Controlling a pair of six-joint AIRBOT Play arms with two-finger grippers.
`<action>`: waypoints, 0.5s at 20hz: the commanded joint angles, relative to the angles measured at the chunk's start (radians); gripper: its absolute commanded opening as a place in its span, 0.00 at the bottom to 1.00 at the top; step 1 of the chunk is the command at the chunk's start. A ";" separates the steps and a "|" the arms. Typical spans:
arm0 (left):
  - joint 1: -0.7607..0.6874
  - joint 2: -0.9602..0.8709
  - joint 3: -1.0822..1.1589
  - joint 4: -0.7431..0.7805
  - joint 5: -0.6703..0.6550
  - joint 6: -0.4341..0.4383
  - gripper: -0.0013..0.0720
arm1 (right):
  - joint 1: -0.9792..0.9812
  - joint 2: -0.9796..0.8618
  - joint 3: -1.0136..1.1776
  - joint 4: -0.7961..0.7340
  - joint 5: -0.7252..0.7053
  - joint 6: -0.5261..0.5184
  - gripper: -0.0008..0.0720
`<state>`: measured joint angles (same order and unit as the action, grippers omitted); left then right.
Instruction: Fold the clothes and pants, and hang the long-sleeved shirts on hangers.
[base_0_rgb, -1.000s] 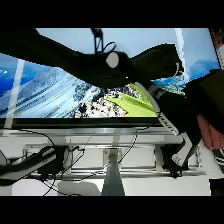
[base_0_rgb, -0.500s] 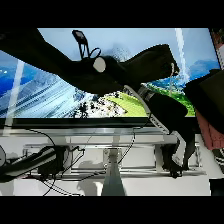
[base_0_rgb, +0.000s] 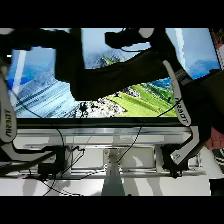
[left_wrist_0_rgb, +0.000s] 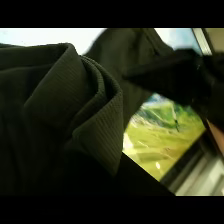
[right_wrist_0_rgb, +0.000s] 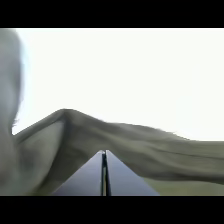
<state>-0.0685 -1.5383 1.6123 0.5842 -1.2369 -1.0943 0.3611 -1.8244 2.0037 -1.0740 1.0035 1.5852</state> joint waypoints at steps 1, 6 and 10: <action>-0.227 -0.116 0.000 -0.008 0.090 -0.002 0.83 | -0.113 0.039 0.001 -0.008 0.047 -0.009 0.06; -0.230 -0.149 0.000 0.170 0.132 -0.074 0.91 | -0.198 0.050 0.001 -0.036 0.154 -0.010 0.06; -0.009 -0.106 0.000 0.332 0.046 -0.182 0.86 | -0.217 0.050 0.001 -0.078 0.156 -0.035 0.06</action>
<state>-0.1864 -1.6600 1.6123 0.7986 -1.1442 -1.1988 0.1642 -1.7771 2.0037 -1.1229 1.1370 1.5623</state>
